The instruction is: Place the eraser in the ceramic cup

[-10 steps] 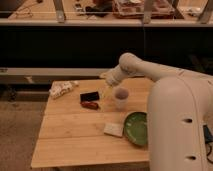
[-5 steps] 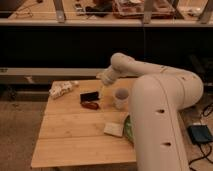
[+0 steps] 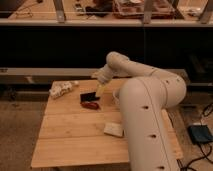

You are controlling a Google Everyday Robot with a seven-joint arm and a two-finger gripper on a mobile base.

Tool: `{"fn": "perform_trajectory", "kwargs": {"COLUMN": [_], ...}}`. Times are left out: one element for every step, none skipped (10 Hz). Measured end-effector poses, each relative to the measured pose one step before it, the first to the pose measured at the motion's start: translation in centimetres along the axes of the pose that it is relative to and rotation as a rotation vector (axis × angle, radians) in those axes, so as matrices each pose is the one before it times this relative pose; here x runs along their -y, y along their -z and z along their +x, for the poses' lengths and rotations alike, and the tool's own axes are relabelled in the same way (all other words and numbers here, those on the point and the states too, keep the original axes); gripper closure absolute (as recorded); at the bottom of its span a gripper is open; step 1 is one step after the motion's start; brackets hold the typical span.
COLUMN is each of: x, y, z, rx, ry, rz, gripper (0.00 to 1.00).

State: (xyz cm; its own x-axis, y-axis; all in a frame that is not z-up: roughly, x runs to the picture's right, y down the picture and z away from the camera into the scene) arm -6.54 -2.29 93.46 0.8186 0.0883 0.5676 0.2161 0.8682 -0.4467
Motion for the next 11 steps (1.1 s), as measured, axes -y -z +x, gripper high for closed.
{"fn": "perform_trajectory", "kwargs": {"x": [0.047, 0.009, 0.008, 0.088, -0.035, 0.024, -0.055, -0.111, -0.265, -0.180, -0.110], "y": [-0.463, -0.446, -0.576, -0.368, -0.362, -0.322, -0.487, -0.340, -0.523, -0.531, -0.309], "z": [0.318, 0.317, 0.276, 0.205, 0.340, 0.398, 0.552, 0.242, 0.256, 0.158, 0.070], "rx": [-0.00417, -0.00157, -0.00058, -0.00021, -0.00074, -0.00091, -0.00046, 0.00103, 0.00283, 0.00421, 0.00339], "ry": [0.00956, 0.01097, 0.01322, 0.00713, 0.00666, 0.00617, 0.00531, 0.00100, -0.00068, 0.00119, 0.00341], "rz": [-0.00828, -0.00973, -0.01147, -0.00332, -0.00640, -0.00320, -0.00529, -0.00502, -0.00885, -0.00608, -0.00357], "gripper": [0.20, 0.20, 0.20, 0.20, 0.20, 0.20, 0.20, 0.20, 0.20, 0.20, 0.20]}}
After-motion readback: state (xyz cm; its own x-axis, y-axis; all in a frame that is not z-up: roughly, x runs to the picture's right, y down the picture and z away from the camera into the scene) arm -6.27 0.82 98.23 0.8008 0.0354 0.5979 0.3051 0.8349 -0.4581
